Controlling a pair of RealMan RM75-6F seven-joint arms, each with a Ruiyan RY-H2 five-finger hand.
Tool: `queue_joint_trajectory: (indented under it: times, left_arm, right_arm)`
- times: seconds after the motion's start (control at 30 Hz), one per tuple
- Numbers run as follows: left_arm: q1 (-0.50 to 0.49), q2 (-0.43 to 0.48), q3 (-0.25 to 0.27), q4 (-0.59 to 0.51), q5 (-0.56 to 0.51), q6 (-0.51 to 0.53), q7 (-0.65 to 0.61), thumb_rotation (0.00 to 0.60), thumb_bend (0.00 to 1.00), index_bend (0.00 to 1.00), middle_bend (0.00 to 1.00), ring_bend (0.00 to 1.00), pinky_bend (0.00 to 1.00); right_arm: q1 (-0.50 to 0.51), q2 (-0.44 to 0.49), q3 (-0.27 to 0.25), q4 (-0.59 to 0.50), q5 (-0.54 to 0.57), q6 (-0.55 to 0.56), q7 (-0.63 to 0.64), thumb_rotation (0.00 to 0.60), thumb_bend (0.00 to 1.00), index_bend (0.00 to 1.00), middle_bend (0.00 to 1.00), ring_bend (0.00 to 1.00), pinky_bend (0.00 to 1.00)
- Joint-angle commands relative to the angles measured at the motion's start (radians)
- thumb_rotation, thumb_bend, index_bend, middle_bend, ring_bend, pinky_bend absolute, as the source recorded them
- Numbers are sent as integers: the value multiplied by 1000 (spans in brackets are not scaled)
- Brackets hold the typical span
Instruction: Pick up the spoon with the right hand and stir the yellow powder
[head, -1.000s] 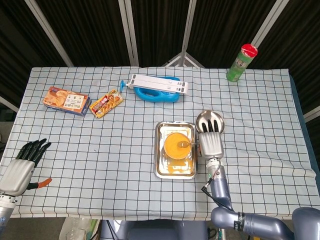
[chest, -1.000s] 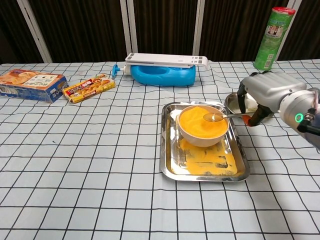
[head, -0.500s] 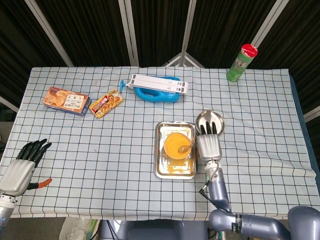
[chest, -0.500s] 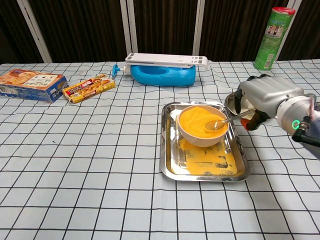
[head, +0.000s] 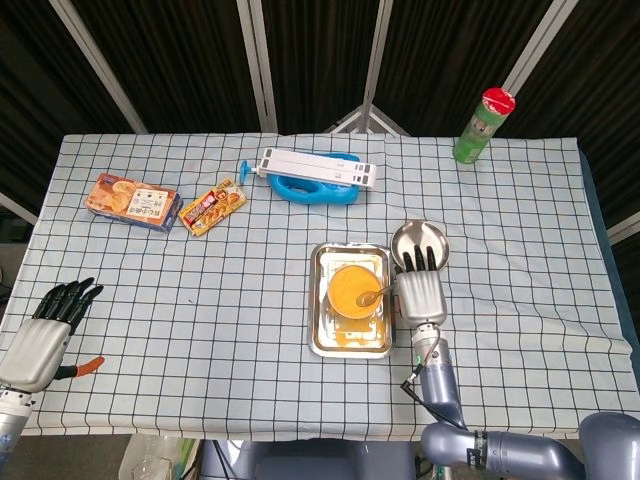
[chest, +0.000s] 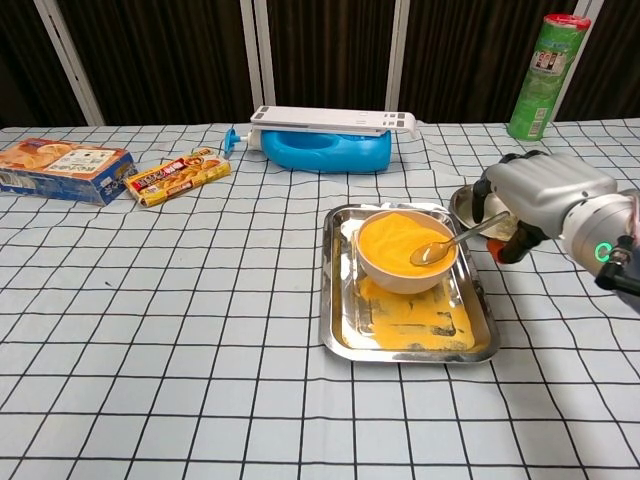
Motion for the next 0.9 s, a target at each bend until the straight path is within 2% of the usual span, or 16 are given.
queue_joint_trajectory:
  times: [0.03,0.43,0.9]
  left_arm:
    - [0,0,0,0,-1,0,0,600,0,0,0,0,0]
    - [-1,0,-1,-1,-2,-2,1,600,0,0,0,0,0]
    - [-2,-3,-2,-3,-6,-3,7,600,0,0,0,0,0]
  right_arm:
    - [1,4,-7,-1,10,2,-13,600,478,389,180,0,0]
    - [-9,26,-28,-33,45,14,-22,600,478,389,180,0,0]
    - [-20,63,-77,-114,47,28,-40,600,478,389,180,0,0]
